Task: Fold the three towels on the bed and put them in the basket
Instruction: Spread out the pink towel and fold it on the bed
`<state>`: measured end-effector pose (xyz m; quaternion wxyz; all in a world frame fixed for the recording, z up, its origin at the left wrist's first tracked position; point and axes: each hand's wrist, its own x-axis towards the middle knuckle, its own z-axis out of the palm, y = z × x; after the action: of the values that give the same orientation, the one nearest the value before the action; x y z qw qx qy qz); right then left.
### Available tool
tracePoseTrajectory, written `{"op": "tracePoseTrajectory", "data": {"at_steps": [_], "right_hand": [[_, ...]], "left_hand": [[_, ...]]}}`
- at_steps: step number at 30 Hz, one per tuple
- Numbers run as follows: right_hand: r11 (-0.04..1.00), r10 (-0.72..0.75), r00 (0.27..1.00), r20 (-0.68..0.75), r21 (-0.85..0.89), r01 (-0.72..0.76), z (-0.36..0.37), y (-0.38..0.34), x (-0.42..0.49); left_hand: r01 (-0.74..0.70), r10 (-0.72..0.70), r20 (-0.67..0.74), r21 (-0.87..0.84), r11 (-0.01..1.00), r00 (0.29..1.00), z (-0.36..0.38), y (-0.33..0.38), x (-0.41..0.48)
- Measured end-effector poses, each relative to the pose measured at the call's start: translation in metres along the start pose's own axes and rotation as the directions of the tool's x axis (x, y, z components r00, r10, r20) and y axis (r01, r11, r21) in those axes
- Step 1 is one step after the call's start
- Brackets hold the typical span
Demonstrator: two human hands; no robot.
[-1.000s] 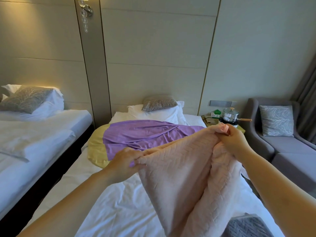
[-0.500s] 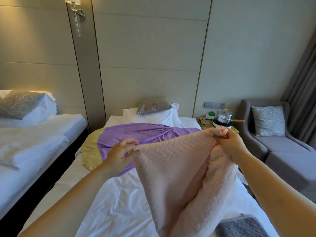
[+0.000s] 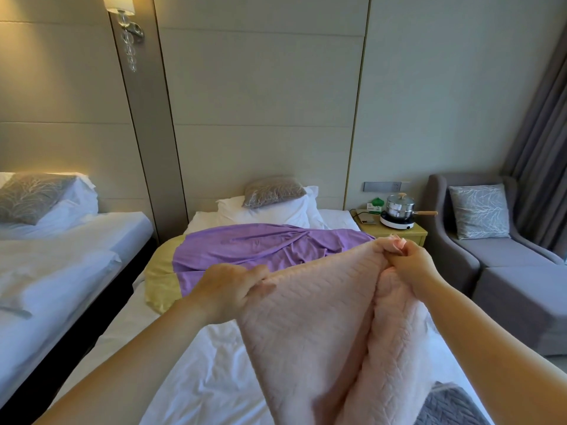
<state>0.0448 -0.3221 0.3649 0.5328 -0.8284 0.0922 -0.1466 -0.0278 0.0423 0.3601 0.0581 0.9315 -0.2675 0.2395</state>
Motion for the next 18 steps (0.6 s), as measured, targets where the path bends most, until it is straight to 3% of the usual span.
{"op": "tracePoseTrajectory", "data": {"at_steps": [2,6,12,15,18], "right_hand": [[1.000,-0.022,1.000,0.011,0.006,0.022,-0.005,0.000,0.000],[0.994,-0.110,0.991,0.081,0.018,0.109,-0.006,-0.009,-0.004],[0.985,-0.173,0.976,0.132,0.047,0.168,-0.002,-0.030,-0.017],[0.971,-0.239,0.948,0.208,0.058,0.232,0.009,-0.041,-0.026],[0.937,-0.346,0.882,0.319,0.064,0.344,0.030,-0.056,-0.040]], "left_hand": [[0.099,-0.100,0.012,0.064,0.993,0.995,0.008,-0.018,-0.007],[0.090,-0.093,0.022,0.106,0.990,0.995,0.028,-0.035,-0.015],[0.382,-0.418,0.147,0.221,0.897,0.897,0.041,-0.054,-0.015],[0.554,-0.552,0.168,0.039,0.831,0.817,0.041,-0.046,-0.010],[0.518,-0.488,0.203,-0.507,0.689,0.849,0.026,-0.005,0.023]]}}
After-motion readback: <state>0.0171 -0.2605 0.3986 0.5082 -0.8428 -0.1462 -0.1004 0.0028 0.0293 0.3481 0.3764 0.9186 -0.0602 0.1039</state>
